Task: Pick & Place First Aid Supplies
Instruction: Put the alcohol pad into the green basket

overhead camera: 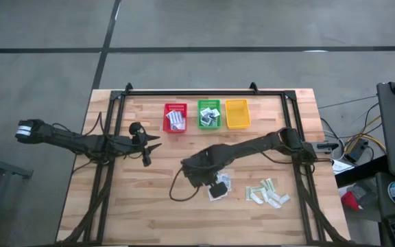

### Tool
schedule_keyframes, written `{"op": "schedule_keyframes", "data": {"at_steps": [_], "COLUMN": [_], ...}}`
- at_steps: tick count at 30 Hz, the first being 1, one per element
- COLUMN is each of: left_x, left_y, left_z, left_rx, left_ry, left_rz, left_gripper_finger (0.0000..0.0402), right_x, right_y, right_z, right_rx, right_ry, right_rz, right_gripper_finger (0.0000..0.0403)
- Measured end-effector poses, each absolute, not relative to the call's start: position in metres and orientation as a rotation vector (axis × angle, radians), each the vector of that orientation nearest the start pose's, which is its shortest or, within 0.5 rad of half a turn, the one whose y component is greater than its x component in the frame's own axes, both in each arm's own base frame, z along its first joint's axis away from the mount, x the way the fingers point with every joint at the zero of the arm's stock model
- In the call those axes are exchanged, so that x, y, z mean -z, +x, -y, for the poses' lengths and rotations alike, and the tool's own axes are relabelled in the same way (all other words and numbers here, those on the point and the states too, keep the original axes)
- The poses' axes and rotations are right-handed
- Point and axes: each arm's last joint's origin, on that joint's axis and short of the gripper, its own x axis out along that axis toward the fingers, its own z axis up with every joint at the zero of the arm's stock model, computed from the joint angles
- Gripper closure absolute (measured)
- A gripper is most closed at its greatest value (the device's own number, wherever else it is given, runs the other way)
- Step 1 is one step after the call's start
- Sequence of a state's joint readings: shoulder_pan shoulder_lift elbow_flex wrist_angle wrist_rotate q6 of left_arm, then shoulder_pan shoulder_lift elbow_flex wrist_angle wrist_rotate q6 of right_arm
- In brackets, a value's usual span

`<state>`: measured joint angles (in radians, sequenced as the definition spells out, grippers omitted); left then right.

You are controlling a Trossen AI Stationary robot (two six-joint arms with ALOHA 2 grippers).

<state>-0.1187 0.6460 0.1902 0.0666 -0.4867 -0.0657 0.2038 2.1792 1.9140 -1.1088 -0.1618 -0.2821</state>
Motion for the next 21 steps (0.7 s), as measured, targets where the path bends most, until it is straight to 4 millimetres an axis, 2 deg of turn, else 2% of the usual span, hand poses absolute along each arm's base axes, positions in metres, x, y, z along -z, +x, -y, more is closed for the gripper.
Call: {"op": "schedule_keyframes", "data": {"at_steps": [6, 11, 21], "left_x": [-0.173, -0.172, -0.157], "left_y": [0.143, 0.143, 0.138], "left_z": [0.004, 0.004, 0.003], "left_rx": [-0.355, -0.354, -0.36], "left_ry": [0.046, 0.046, 0.033], "left_rz": [-0.363, -0.364, -0.399], "left_gripper_finger": [0.0268, 0.0268, 0.0268], "right_x": [-0.207, -0.201, -0.197], "right_y": [0.426, 0.422, 0.422], "right_z": [-0.091, -0.096, -0.1], "right_rx": [-0.501, -0.53, -0.526], "right_ry": [-0.163, -0.056, -0.032], "right_rz": [-1.399, -1.432, -1.429], "right_gripper_finger": [0.0394, 0.0387, 0.029]}}
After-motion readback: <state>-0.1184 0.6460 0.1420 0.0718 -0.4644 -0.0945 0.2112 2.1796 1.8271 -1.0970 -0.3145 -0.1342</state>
